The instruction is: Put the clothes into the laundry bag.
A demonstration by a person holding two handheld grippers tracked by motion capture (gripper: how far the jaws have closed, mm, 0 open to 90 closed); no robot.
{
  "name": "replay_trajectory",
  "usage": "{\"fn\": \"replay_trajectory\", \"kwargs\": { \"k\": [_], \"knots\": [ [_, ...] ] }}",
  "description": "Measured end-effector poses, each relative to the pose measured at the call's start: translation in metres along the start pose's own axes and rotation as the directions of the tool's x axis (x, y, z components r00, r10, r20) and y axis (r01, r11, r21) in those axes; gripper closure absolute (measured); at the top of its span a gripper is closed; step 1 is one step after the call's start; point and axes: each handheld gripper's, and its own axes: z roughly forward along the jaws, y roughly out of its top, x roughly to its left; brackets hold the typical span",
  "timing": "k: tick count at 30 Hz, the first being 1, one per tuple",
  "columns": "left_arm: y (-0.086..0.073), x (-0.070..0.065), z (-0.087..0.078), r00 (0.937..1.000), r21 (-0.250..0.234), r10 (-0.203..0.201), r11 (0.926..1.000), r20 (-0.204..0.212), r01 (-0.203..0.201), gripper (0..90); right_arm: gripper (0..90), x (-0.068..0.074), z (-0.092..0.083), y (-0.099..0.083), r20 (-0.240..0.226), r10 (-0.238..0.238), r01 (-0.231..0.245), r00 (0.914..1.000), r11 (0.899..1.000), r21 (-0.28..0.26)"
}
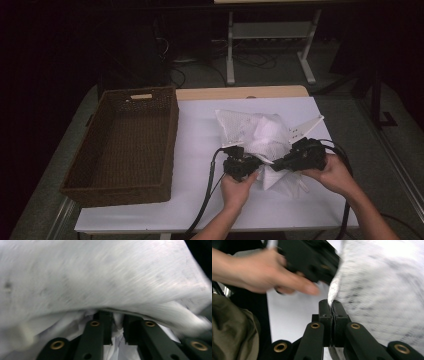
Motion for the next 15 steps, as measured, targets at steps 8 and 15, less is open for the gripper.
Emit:
{"fn": "replay_trajectory", "kwargs": {
  "k": [8, 15],
  "knots": [
    [-0.014, 0.000, -0.036, 0.9997, 0.181, 0.010, 0.9835, 0.023, -0.014, 38.5, 87.9, -0.003, 0.009, -0.002, 0.014, 0.003, -0.003, 0.9999, 1.000, 0.031],
    [-0.020, -0.007, 0.011, 0.9983, 0.194, -0.021, 0.9809, 0.055, 0.009, 39.3, 87.9, -0.001, 0.014, 0.003, 0.011, -0.012, 0.012, 0.9999, 0.999, 0.042]
  ]
}}
